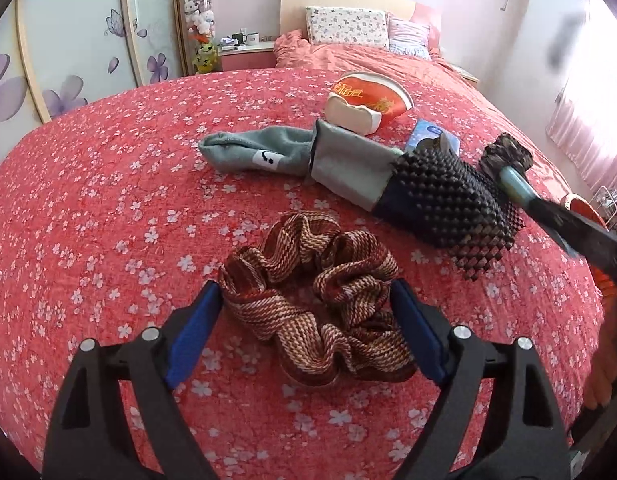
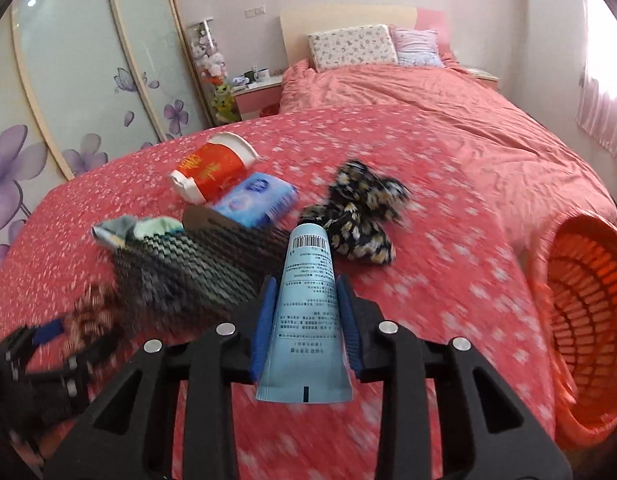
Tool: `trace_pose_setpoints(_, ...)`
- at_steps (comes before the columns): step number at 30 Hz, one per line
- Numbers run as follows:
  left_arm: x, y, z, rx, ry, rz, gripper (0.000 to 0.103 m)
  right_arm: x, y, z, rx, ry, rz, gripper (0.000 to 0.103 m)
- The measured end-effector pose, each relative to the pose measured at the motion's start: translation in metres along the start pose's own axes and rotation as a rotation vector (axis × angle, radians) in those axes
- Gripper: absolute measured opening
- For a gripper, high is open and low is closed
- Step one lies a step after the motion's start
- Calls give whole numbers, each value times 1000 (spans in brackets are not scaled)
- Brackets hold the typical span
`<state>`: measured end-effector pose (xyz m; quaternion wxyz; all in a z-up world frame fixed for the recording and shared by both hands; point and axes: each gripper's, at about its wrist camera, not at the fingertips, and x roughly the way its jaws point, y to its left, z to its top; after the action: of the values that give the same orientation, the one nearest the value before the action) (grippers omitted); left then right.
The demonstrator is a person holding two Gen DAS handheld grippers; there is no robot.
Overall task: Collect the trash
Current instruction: 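Grasp the brown scrunchie with the left tool while the right tool grasps the blue tube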
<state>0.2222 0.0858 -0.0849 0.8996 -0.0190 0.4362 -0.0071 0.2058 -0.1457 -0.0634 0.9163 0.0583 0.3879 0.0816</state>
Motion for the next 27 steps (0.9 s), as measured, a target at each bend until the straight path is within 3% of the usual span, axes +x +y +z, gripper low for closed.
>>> trace_pose_setpoints(6,-1,-5,-4,25,4,12,87,8,-14,-15,2,89,-14,32)
trace_pose_setpoints(11,-7,-4,-6,37,-8,16,92,20,-15,-2,46,99,9,38)
trace_pose_setpoints(20,-3,-14,-6,80,-8,28,92,28,-13,-1,13,92,-19,32)
trace_pose_setpoints(27,11,3,11,47,20,65,58,26,-9,-5,-12,88,-41,32)
